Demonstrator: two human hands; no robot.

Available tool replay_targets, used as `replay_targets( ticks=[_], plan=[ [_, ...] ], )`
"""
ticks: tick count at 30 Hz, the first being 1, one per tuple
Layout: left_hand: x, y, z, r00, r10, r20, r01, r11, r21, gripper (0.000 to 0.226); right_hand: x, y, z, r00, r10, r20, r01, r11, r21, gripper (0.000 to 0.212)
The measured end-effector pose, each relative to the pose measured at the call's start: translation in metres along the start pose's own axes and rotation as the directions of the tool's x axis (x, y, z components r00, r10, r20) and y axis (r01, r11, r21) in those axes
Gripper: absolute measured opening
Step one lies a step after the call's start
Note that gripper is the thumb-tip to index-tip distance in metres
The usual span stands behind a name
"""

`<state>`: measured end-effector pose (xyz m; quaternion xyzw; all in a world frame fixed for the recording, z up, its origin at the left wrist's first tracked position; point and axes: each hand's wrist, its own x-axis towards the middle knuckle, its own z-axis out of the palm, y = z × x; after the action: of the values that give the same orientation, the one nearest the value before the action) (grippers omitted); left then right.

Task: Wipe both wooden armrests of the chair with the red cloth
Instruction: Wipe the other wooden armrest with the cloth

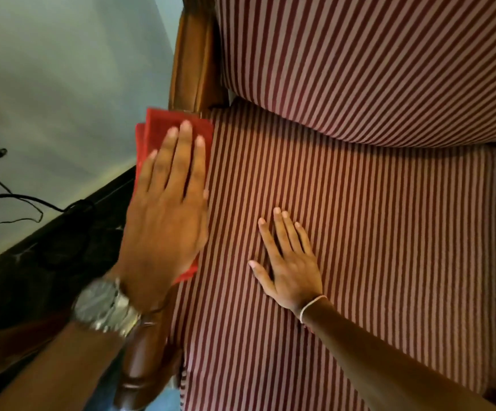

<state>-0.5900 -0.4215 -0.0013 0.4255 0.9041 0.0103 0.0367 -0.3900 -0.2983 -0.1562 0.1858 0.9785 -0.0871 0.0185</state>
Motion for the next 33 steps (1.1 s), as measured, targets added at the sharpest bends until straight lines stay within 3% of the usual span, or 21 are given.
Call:
replay_targets(
  ticks=[4,7,11,18,26,33],
  plan=[
    [0.058,0.002,-0.008,0.999,-0.047,-0.028,0.045,0.997,-0.07,0.069,0.003,0.002,-0.001,1.0,0.009,-0.013,-0.009,1.0,0.0,0.076],
    [0.007,0.007,-0.004,0.994,-0.101,-0.035,0.097,0.989,-0.109,0.066,0.001,0.004,0.0,1.0,-0.004,-0.014,0.004,1.0,-0.006,0.076],
    [-0.062,0.003,0.004,0.999,-0.043,0.025,0.044,0.997,-0.063,0.064,0.002,0.001,0.005,0.999,0.007,-0.032,-0.008,1.0,-0.022,0.076],
    [0.069,0.007,-0.012,0.99,-0.135,-0.036,0.127,0.977,-0.172,0.067,0.002,0.001,0.003,0.999,0.012,-0.037,-0.014,0.999,-0.05,0.076],
    [-0.075,0.001,0.005,0.995,-0.045,0.086,0.054,0.993,-0.103,0.065,0.0,-0.001,0.006,0.998,0.023,-0.056,-0.026,0.999,-0.039,0.075],
    [0.052,0.0,-0.009,0.995,-0.093,-0.029,0.087,0.982,-0.169,0.066,0.001,-0.001,0.003,0.999,0.021,-0.044,-0.023,0.998,-0.055,0.074]
  ],
)
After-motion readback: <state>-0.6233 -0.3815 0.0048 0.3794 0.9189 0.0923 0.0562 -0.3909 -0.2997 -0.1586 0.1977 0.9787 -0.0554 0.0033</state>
